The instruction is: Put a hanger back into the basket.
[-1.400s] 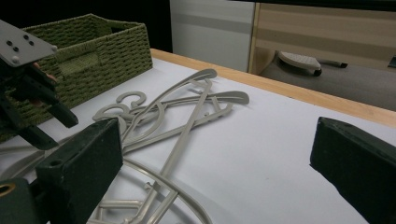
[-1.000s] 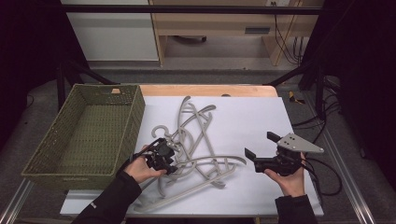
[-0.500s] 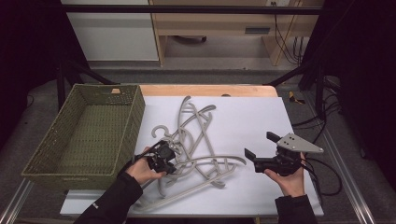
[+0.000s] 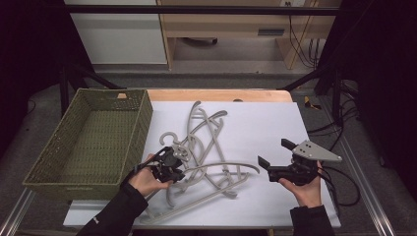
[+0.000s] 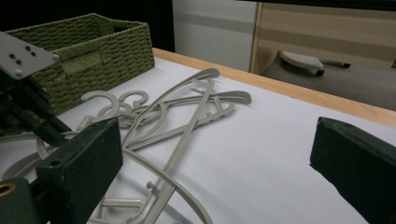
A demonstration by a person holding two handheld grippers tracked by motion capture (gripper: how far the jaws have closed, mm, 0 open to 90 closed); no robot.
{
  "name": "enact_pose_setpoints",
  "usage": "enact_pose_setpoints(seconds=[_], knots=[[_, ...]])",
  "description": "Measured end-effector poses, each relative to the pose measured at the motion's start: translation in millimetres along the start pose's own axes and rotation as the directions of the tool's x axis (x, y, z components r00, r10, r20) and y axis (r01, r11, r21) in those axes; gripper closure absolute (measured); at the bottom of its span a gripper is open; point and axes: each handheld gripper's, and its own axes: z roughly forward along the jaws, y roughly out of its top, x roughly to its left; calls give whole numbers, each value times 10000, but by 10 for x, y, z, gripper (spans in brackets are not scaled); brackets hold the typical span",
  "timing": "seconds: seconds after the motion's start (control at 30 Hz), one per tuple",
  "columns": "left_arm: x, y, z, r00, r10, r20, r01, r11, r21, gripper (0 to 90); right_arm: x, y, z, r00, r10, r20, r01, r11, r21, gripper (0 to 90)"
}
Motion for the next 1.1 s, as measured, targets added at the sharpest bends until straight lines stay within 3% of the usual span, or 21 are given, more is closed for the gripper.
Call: enact_pose_setpoints(seconds=[0.23,0.43,0.87,1.1], knots=[[-79,45,-238,9996,20,-283,-39,9979,-643,827,-11,10,-28,10000,30,22,-29,10000,-75,30],[-76,66,-480,9968,-310,-743,216,9920,-1247,827,-35,27,-77,10000,44,51,-43,9997,-246,30],[64,208,-1167,9776,-814,-1943,423,9794,-1975,827,-39,32,-91,10000,57,18,-56,9996,-274,29],[222,201,-1474,9667,-1168,-2279,639,9718,-2269,827,-37,30,-84,10000,73,2,-73,9996,-272,29]])
